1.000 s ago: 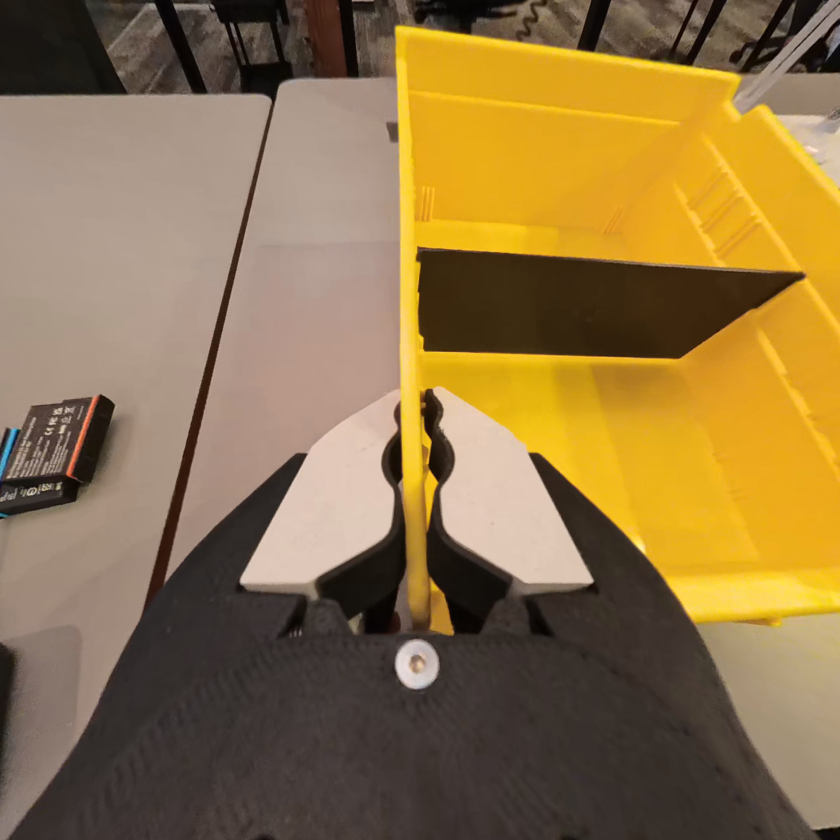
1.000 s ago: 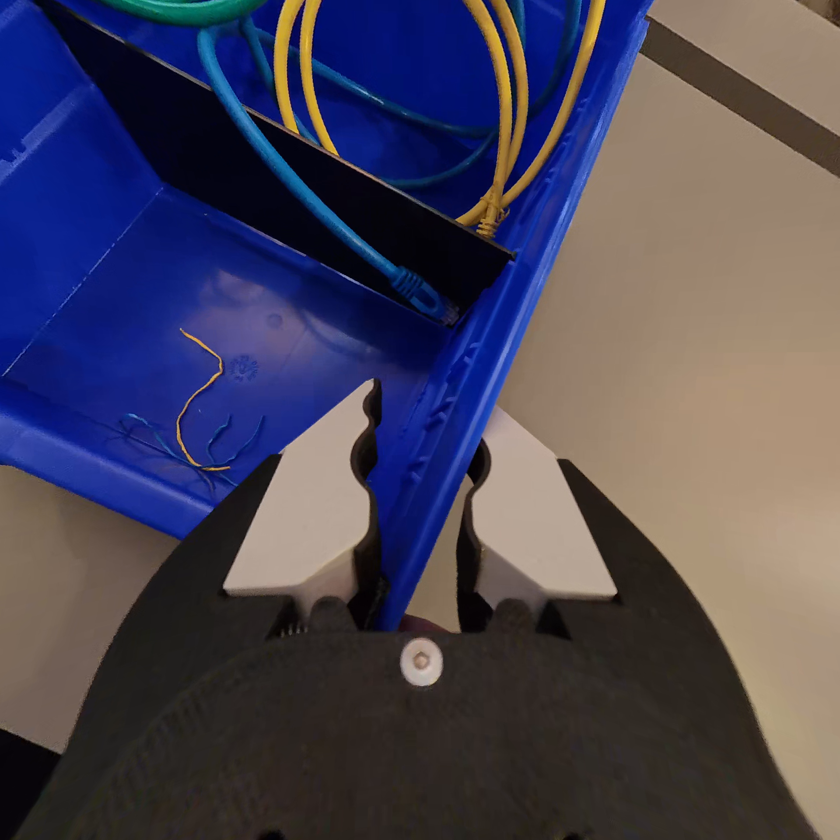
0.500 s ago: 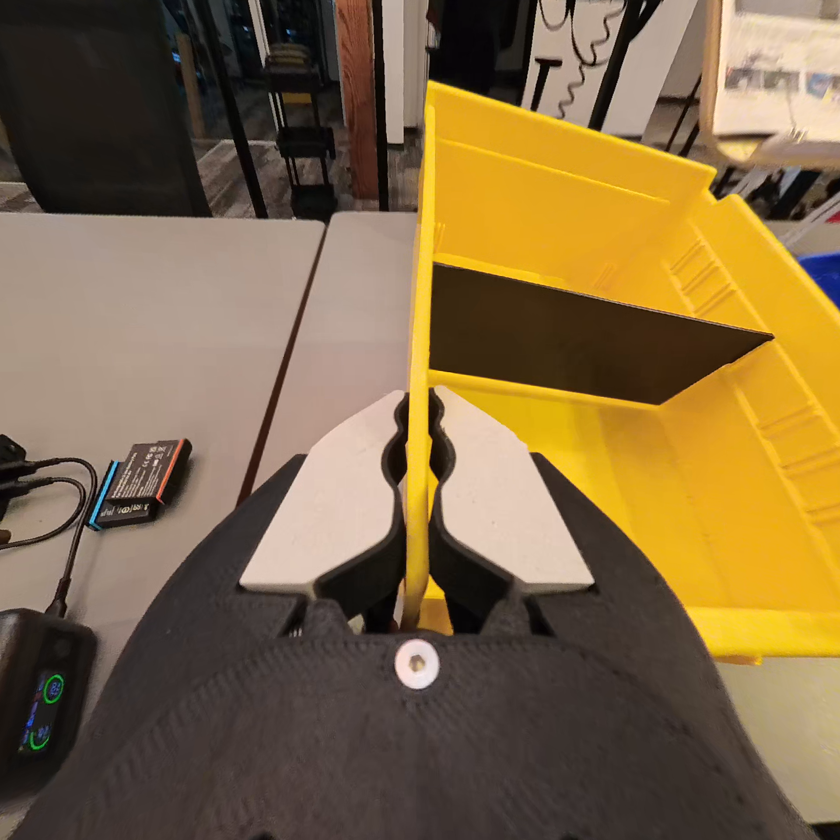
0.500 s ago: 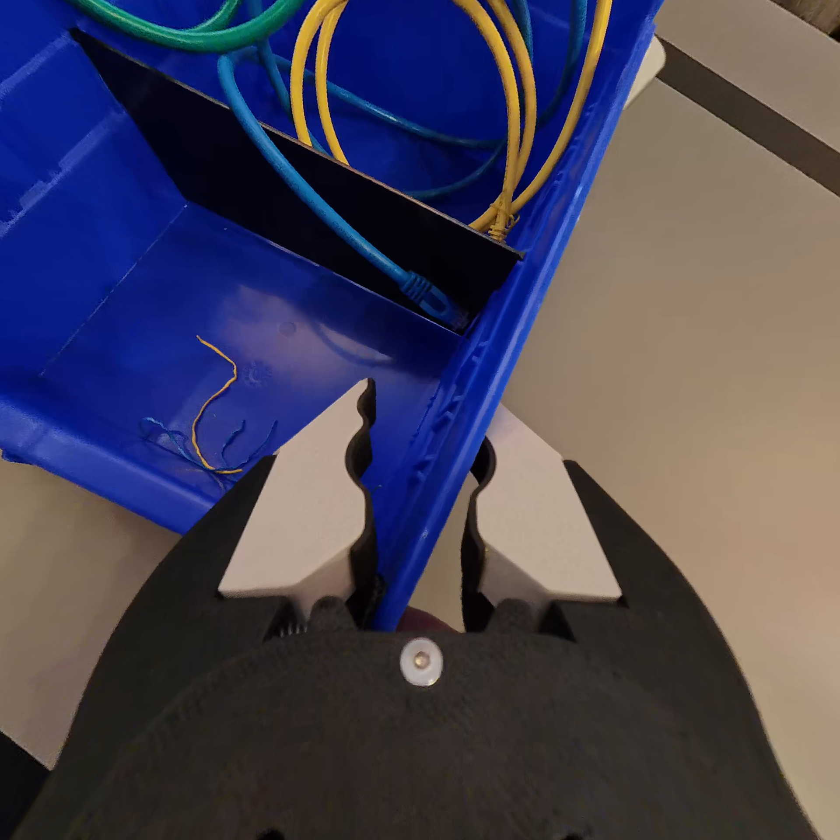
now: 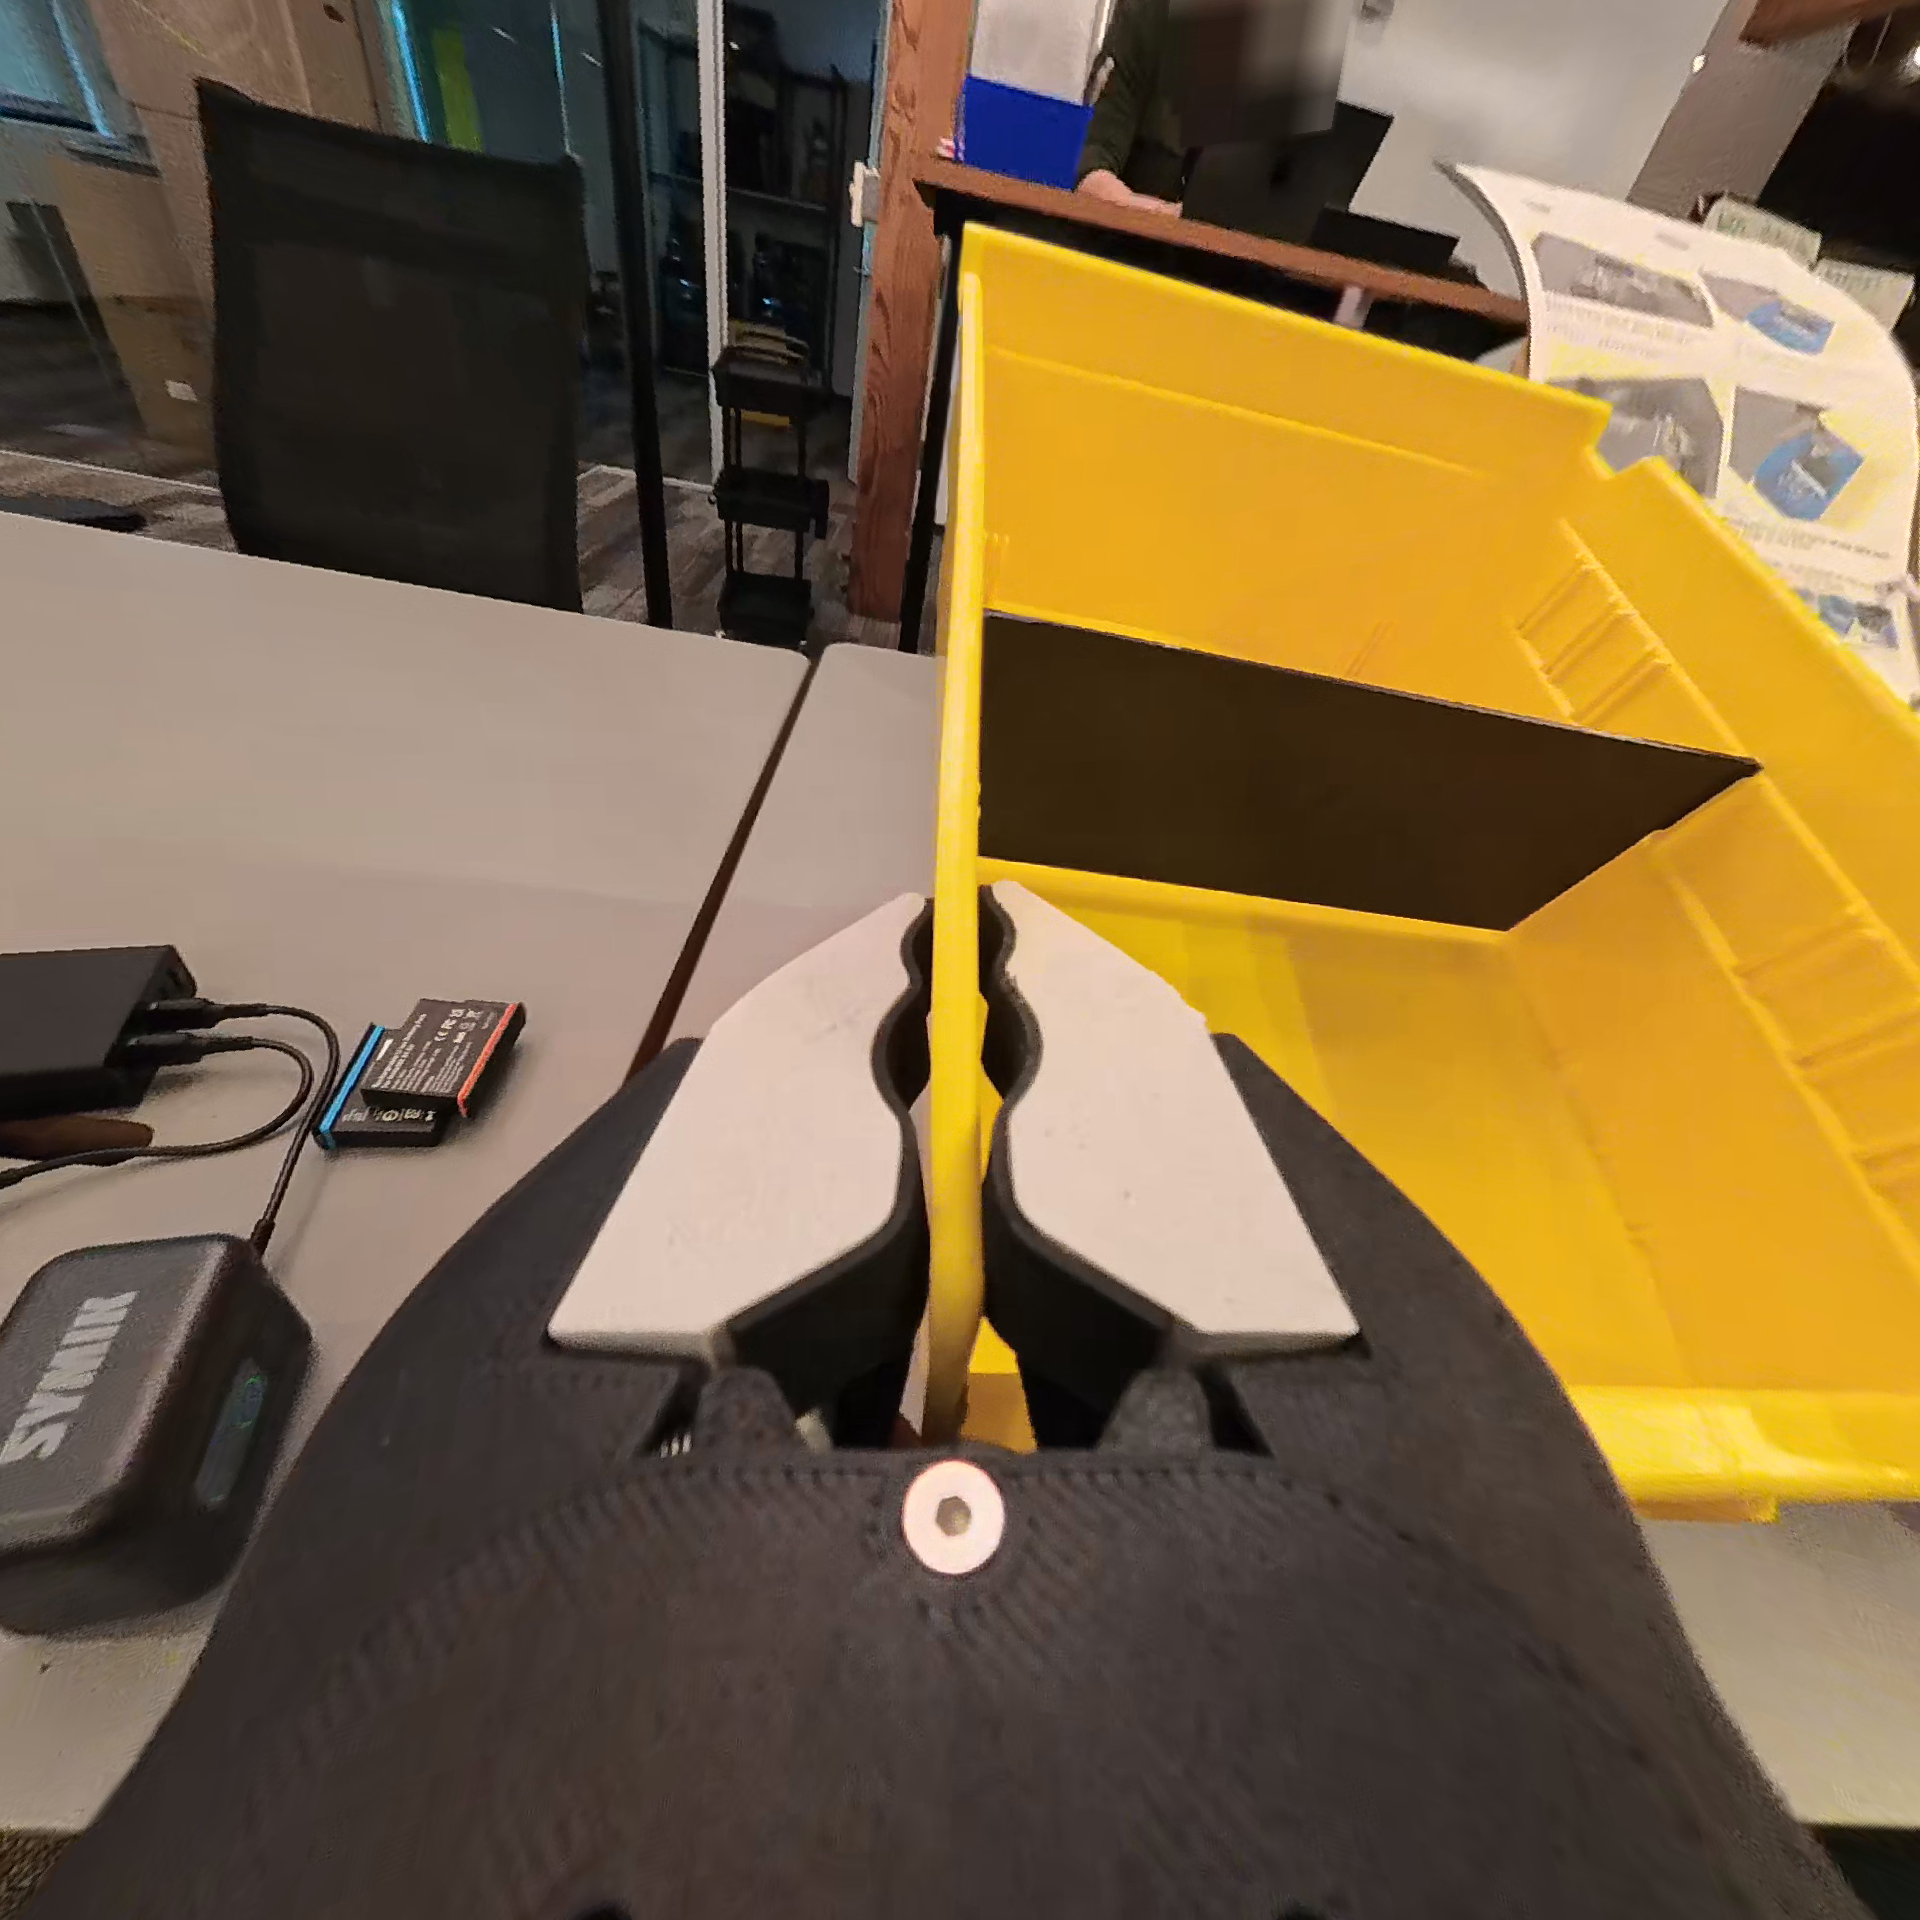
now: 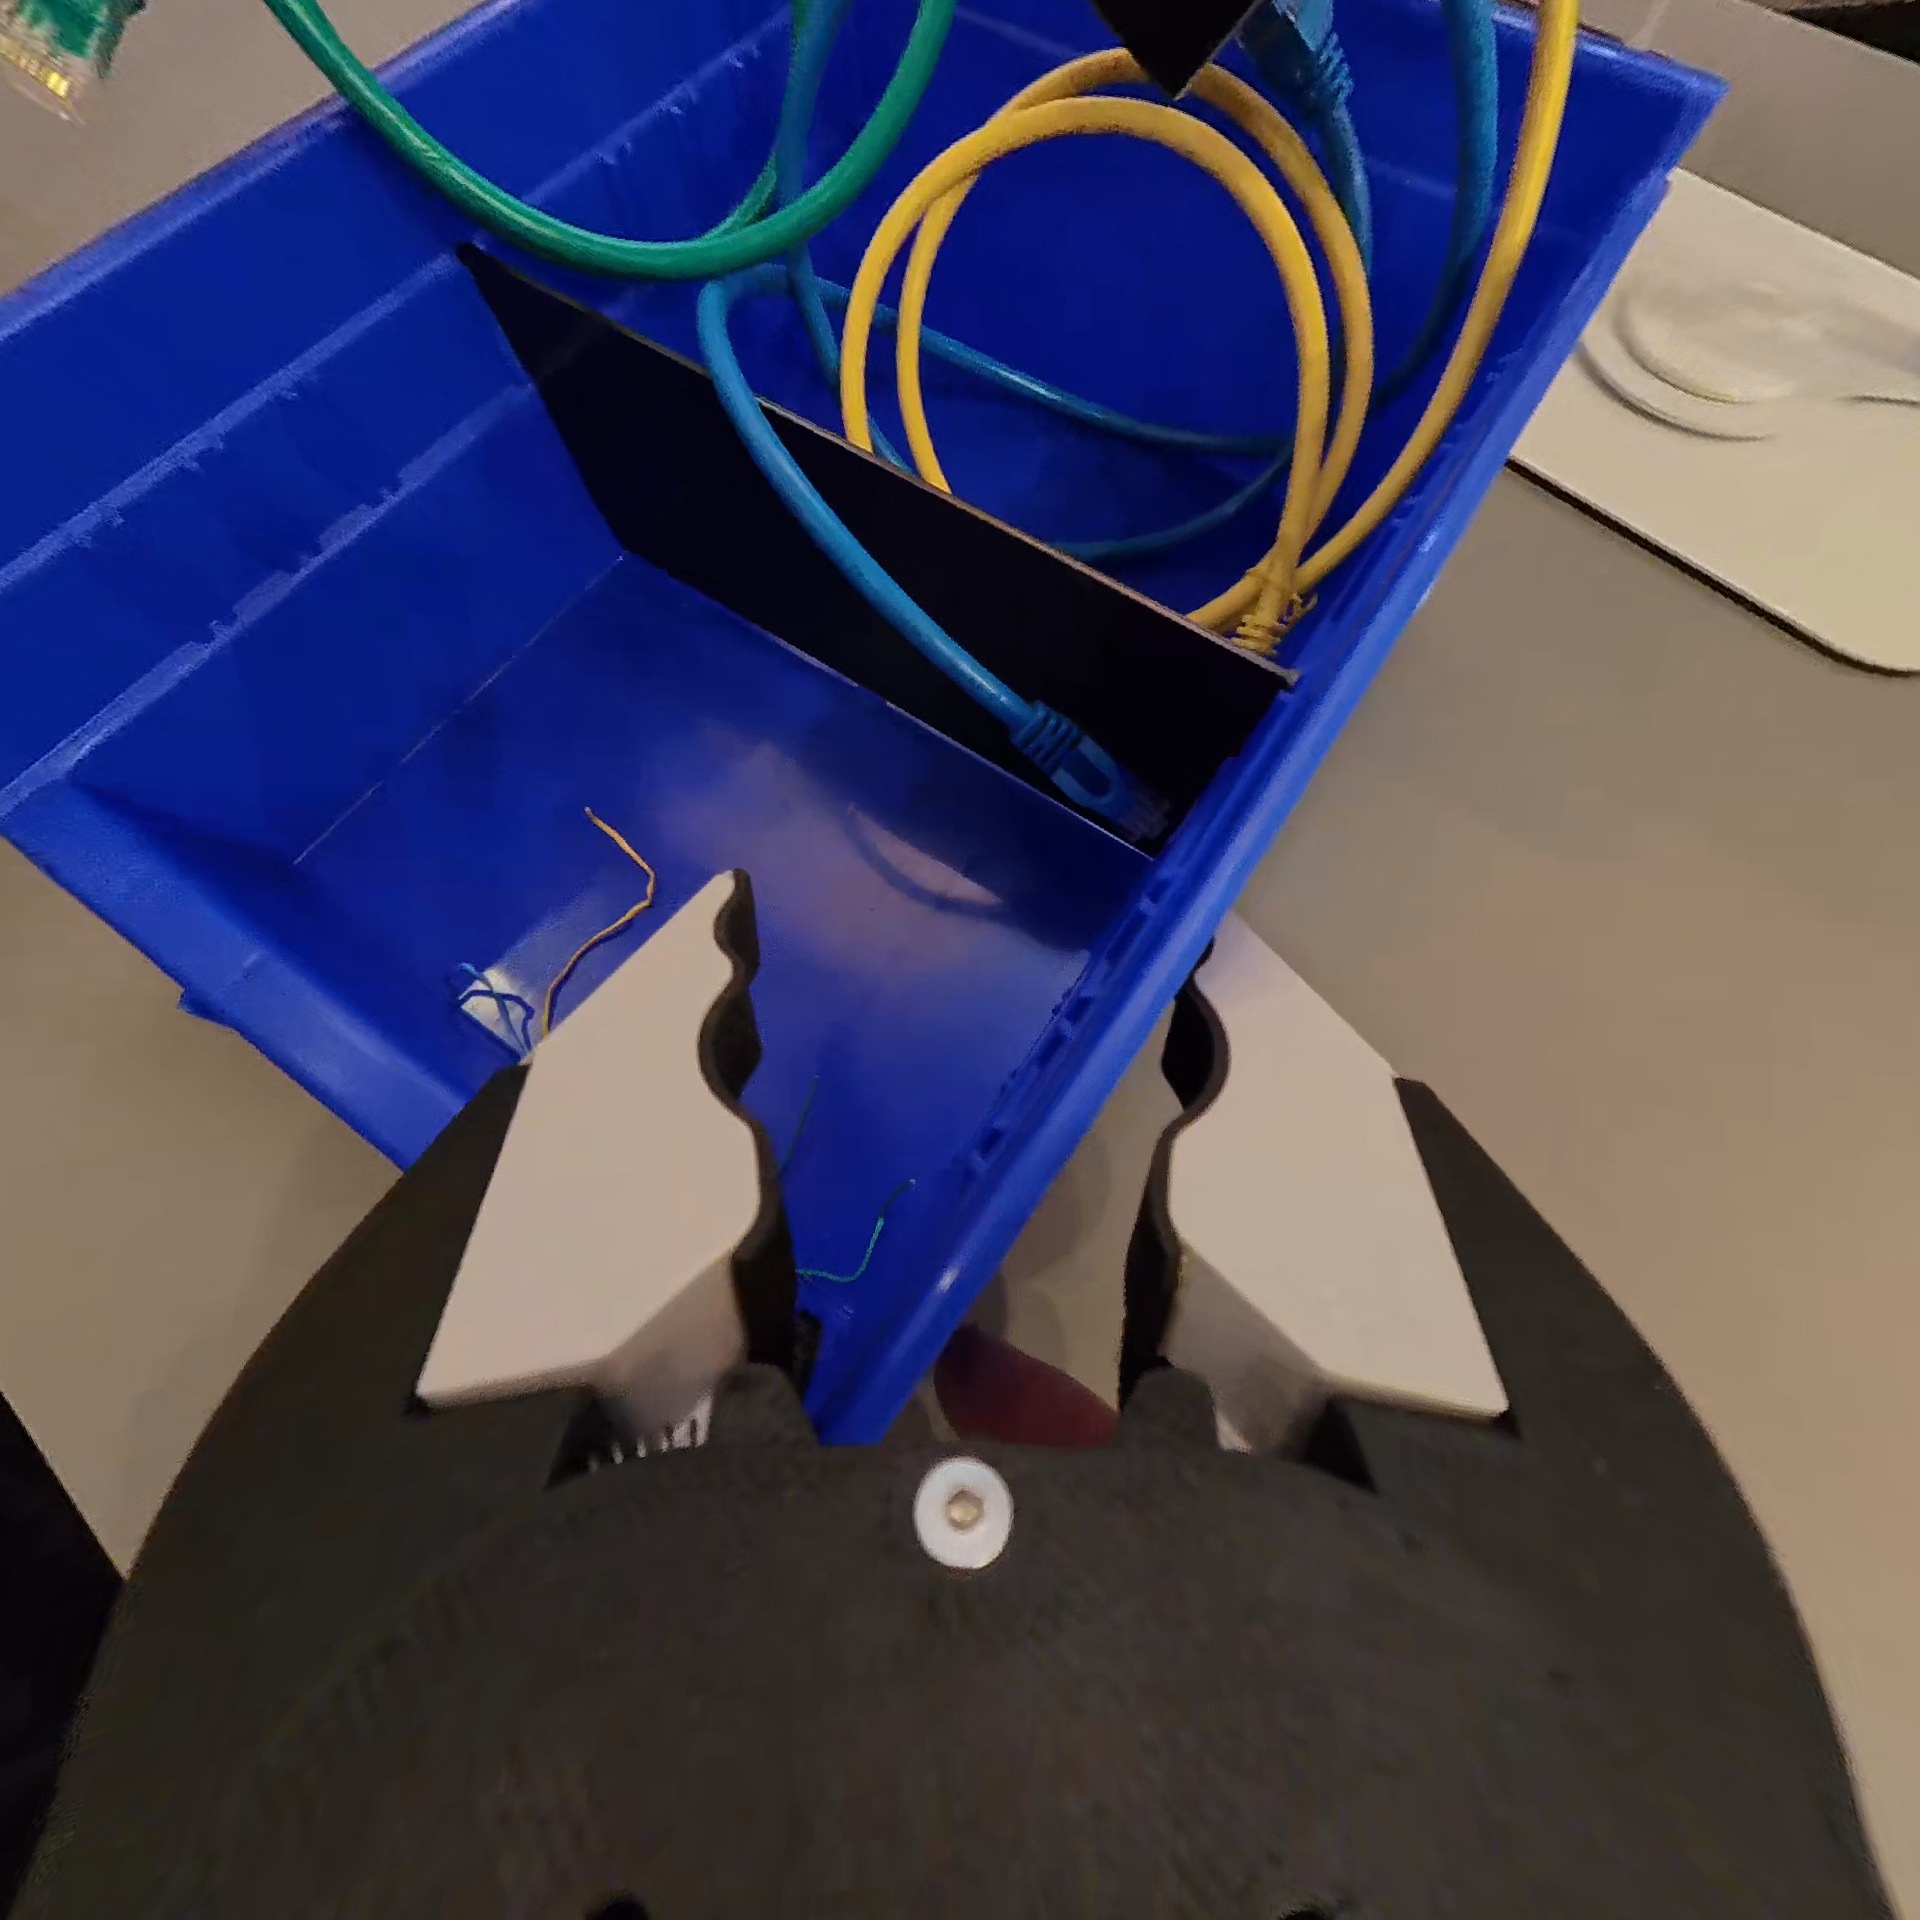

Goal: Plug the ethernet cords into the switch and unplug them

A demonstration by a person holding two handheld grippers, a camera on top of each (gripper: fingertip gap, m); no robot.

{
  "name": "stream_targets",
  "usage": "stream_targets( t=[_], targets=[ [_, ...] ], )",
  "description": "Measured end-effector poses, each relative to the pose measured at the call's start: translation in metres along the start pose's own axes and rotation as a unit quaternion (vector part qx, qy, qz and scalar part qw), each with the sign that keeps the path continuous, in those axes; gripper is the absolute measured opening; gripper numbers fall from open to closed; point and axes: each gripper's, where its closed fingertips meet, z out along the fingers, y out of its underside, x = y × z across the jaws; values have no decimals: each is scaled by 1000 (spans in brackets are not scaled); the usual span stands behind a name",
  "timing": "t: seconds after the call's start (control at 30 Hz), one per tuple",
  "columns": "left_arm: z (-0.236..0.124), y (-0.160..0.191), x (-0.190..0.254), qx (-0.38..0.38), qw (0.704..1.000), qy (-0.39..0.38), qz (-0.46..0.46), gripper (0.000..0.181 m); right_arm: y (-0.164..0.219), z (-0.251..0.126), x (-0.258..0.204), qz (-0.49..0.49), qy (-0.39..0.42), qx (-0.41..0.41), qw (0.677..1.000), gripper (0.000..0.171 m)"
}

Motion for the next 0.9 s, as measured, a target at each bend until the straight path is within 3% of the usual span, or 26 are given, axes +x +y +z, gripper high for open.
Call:
stream_targets(
  t=[0.33, 0.9],
  targets=[
    [-30, -32, -8, 55, 998, -3, -28, 5, -42, 51, -81, 16, -34, 28, 999, 98],
    [-41, -55, 14, 84, 996, 23, -19, 5, -83, 105, -185, 2, -128, 33, 991, 125]
  ],
)
